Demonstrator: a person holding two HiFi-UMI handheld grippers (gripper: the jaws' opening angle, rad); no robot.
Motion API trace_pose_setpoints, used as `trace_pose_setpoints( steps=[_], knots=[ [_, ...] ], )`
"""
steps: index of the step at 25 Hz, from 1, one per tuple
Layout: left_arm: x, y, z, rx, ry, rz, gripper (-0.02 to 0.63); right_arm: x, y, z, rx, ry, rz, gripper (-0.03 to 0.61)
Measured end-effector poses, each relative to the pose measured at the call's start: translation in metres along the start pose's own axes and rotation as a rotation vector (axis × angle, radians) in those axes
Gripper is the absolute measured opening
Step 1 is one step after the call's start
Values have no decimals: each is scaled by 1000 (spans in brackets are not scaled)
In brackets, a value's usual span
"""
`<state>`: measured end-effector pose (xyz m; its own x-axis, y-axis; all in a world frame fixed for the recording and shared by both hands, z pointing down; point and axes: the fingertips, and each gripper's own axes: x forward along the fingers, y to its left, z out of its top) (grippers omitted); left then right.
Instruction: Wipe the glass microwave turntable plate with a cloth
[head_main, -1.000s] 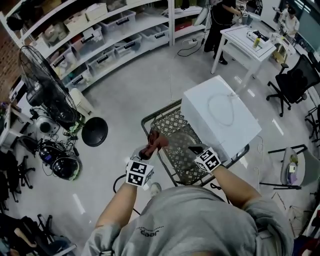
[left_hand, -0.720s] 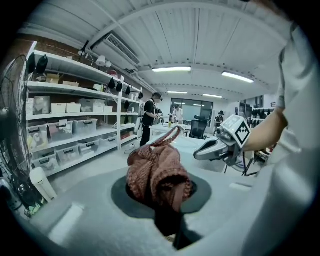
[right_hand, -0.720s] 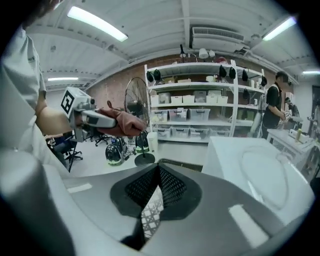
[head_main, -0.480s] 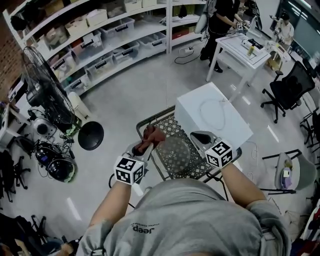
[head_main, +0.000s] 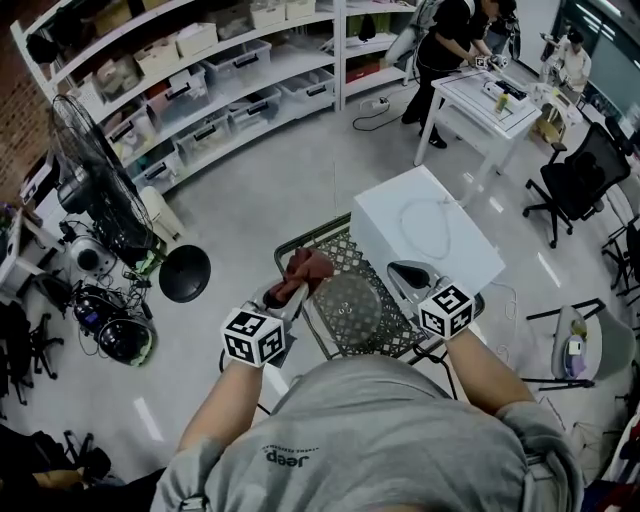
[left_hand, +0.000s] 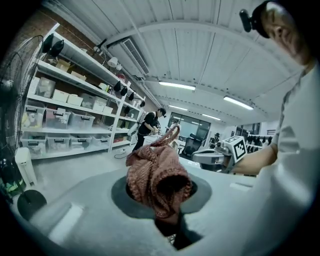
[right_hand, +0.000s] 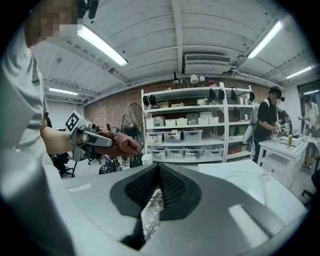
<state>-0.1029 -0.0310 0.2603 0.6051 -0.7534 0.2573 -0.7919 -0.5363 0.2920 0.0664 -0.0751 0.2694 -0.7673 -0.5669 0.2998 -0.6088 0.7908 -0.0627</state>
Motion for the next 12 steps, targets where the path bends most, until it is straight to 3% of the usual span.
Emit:
trace_pose_setpoints(
  steps=[12],
  knots=[
    [-2, -5, 0, 14, -1, -2, 60, -3, 1, 1, -33, 14, -1, 6]
  ],
)
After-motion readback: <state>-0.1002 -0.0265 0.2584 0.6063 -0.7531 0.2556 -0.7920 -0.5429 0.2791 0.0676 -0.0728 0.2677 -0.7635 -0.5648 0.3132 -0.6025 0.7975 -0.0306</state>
